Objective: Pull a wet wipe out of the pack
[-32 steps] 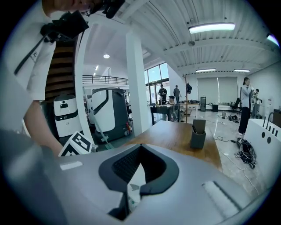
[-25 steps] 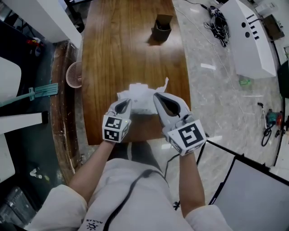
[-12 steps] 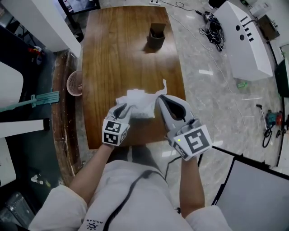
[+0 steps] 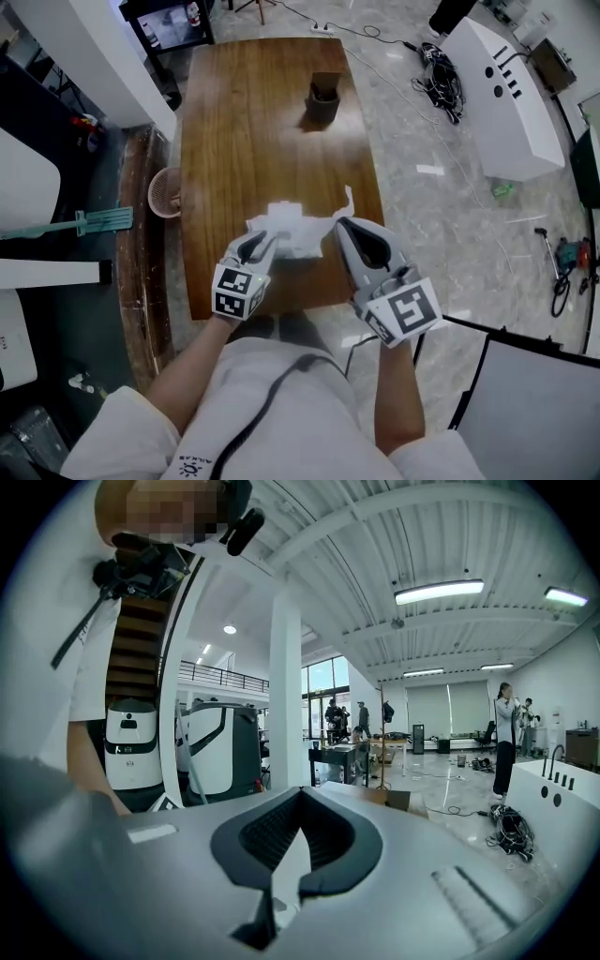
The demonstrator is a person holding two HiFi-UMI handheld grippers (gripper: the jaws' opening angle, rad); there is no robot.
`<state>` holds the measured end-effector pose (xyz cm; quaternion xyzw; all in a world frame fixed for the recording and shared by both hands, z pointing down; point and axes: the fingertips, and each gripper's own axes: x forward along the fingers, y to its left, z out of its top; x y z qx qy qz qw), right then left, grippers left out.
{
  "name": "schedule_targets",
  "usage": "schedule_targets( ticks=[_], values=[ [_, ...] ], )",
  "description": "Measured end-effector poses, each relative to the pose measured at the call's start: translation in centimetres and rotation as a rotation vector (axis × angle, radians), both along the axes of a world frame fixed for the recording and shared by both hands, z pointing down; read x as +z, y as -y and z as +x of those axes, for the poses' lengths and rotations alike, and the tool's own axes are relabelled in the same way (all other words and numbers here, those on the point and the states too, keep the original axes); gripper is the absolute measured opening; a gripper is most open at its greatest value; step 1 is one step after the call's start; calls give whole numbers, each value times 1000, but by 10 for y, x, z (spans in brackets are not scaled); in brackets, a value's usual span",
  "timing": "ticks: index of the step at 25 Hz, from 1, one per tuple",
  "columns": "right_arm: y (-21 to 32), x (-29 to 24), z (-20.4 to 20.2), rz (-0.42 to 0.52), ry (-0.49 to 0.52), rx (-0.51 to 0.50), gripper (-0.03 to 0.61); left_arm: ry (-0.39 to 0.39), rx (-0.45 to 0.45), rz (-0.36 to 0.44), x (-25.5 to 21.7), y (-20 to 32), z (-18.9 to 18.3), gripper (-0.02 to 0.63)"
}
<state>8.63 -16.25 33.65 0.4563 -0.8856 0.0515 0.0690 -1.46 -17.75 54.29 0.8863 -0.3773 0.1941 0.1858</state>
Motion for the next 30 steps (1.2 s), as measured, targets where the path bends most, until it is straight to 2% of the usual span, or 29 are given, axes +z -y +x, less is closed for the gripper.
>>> schedule_targets(
  ticks=[7, 23, 30],
  values=[
    [-16, -13, -1, 22, 25, 10, 6, -27, 26, 80, -44, -4, -2, 73],
    [-48, -22, 11, 17, 90, 93, 6, -111, -27, 220, -138, -8, -32, 5],
    [-54, -29, 5, 40, 106, 91, 6, -165, -52, 289, -179, -13, -46, 5]
  ],
)
